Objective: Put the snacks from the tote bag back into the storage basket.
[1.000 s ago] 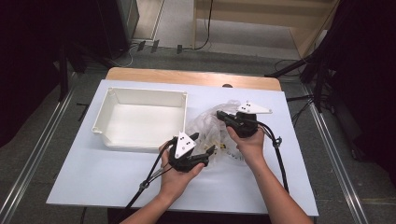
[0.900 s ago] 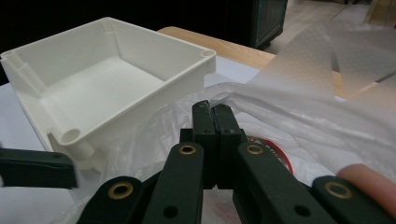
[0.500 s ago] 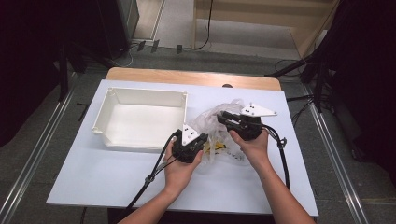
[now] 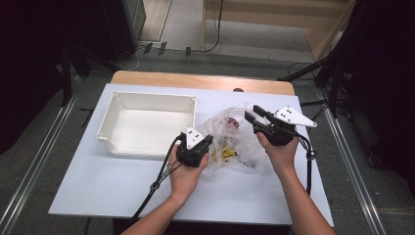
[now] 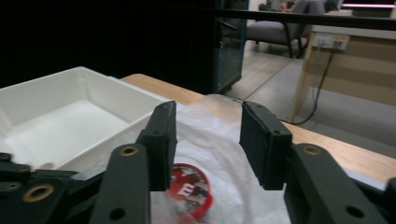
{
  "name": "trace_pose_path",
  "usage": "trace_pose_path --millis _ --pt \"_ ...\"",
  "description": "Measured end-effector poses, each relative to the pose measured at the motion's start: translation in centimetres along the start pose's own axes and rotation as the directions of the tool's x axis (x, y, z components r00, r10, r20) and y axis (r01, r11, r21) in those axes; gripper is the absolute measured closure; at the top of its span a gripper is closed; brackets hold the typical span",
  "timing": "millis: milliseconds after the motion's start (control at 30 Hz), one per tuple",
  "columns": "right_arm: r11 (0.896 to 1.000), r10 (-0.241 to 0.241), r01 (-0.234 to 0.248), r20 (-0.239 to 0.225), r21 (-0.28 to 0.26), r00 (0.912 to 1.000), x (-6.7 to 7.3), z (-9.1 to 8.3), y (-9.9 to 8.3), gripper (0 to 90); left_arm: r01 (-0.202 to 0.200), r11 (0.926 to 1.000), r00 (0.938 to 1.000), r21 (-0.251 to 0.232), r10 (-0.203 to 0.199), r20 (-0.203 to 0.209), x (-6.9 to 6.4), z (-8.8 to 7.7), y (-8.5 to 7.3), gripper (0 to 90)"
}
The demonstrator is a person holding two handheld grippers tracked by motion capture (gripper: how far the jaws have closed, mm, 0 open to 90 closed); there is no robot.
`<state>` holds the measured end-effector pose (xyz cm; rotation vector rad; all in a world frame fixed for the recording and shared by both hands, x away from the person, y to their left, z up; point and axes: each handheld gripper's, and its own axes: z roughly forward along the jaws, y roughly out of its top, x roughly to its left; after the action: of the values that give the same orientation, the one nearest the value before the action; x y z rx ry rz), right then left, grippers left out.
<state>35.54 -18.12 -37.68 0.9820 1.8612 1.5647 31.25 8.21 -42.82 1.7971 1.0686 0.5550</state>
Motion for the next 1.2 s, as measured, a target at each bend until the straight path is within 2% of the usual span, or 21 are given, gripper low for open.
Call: trace_pose_path --millis 100,233,333,400,467,533,700,867,1067,1100,1167,1200 --pt "1.000 0.024 -0.025 0.034 0.018 0.9991 -1.0 0.3 -0.3 52.9 0.006 1.0000 1.0000 0.003 -0.006 -0.003 0.1 0.0 0.1 90.0" --pt "0.997 0.033 -0.035 0.031 0.074 0.9990 -1.7 1.2 -1.3 52.5 0.010 1.0000 0.9998 -0.001 -0.010 -0.015 0.2 0.1 0.2 90.0" --pt "0.992 0.021 -0.022 0.009 0.122 0.9997 -1.9 2.0 -1.9 66.5 0.013 0.9999 0.9995 0.007 -0.013 -0.027 0.3 0.4 0.2 90.0" --pt "0.988 0.007 -0.009 0.013 0.153 0.9999 -1.9 2.6 -2.3 80.2 0.016 0.9998 0.9989 0.015 -0.016 -0.043 0.4 0.8 0.2 90.0" --pt "0.986 0.006 -0.009 0.018 0.167 0.9998 -1.9 3.1 -2.4 88.6 0.014 0.9997 0.9985 0.020 -0.013 -0.052 0.5 0.9 0.1 90.0" --pt "0.985 0.008 -0.013 0.028 0.169 0.9996 -2.0 3.5 -2.6 90.0 0.000 0.9995 0.9978 0.031 0.002 -0.067 0.5 1.1 -0.1 90.0" --pt "0.980 0.049 -0.058 0.052 0.193 0.9974 -2.8 5.1 -3.3 90.0 -0.017 0.9984 0.9947 0.054 0.023 -0.100 0.1 1.8 -0.7 90.0" --pt "0.964 0.107 -0.123 0.079 0.236 0.9911 -3.7 7.0 -4.4 90.0 -0.036 0.9959 0.9903 0.083 0.046 -0.131 -0.1 2.4 -1.5 90.0" --pt "0.931 0.124 -0.157 0.120 0.330 0.9851 -4.6 8.8 -6.5 90.0 -0.061 0.9891 0.9848 0.135 0.081 -0.153 -0.4 3.1 -2.7 90.0" --pt "0.924 0.126 -0.163 0.127 0.346 0.9838 -4.8 9.0 -6.9 90.0 -0.072 0.9854 0.9838 0.155 0.095 -0.152 -0.4 3.2 -2.9 90.0" --pt "0.912 0.127 -0.170 0.137 0.373 0.9824 -5.1 9.2 -7.5 90.0 -0.080 0.9826 0.9825 0.168 0.106 -0.153 -0.5 3.3 -3.2 90.0" --pt "0.910 0.124 -0.167 0.136 0.379 0.9829 -5.2 9.3 -7.6 90.0 -0.090 0.9814 0.9808 0.170 0.117 -0.156 -0.6 3.3 -3.3 90.0"
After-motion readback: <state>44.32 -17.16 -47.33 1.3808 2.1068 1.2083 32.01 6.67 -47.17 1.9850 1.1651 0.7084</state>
